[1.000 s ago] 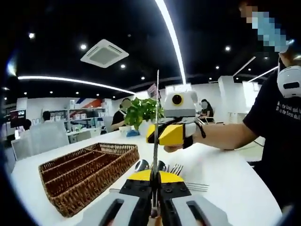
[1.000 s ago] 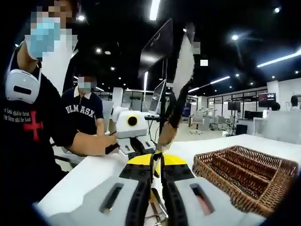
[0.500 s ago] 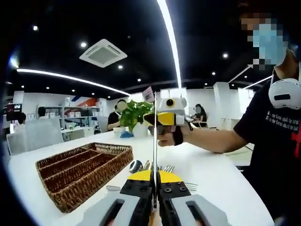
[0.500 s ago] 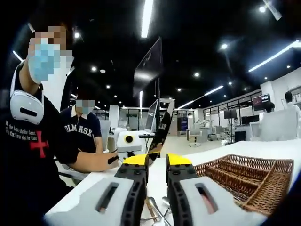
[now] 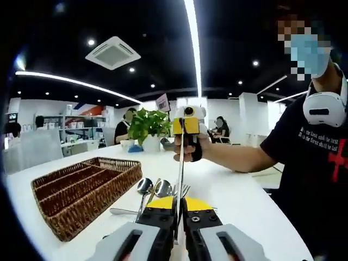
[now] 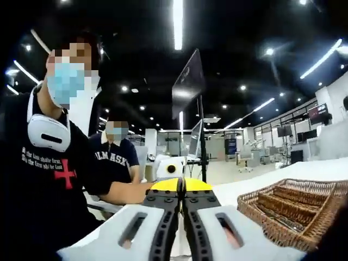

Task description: Arrange the knives, forks, and spoons in their matching storage slots by inserting each utensil handle-first until every utensil is classified and aligned in the correct compartment

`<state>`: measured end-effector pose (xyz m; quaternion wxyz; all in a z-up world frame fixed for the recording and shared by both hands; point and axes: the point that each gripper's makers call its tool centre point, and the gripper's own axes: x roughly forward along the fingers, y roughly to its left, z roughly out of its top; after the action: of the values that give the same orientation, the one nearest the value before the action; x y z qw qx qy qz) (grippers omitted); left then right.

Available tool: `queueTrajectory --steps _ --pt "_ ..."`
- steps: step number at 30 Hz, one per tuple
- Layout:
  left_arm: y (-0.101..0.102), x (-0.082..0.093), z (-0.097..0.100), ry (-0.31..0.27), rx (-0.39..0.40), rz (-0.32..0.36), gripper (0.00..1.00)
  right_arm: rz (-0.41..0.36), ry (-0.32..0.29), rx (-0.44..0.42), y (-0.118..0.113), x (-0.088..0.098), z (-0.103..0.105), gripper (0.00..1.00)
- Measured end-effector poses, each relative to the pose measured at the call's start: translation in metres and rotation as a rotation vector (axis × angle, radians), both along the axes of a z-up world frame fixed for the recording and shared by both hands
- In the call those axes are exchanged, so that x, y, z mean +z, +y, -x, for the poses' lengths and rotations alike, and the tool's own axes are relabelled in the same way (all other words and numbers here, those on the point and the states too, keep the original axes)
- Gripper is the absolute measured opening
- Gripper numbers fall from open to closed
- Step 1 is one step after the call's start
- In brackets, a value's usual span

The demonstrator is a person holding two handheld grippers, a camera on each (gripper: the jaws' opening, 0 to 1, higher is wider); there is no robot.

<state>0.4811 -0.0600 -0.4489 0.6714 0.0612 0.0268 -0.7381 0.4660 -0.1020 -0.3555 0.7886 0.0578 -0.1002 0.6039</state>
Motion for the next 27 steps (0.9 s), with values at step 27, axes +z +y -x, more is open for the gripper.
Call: queueTrajectory --steps 27 --pt "-0.031 0.007 -0.039 -0.399 0.333 -0.109 0.09 -0.019 0.081 -0.197 0.01 -0.009 -0.038 0.0"
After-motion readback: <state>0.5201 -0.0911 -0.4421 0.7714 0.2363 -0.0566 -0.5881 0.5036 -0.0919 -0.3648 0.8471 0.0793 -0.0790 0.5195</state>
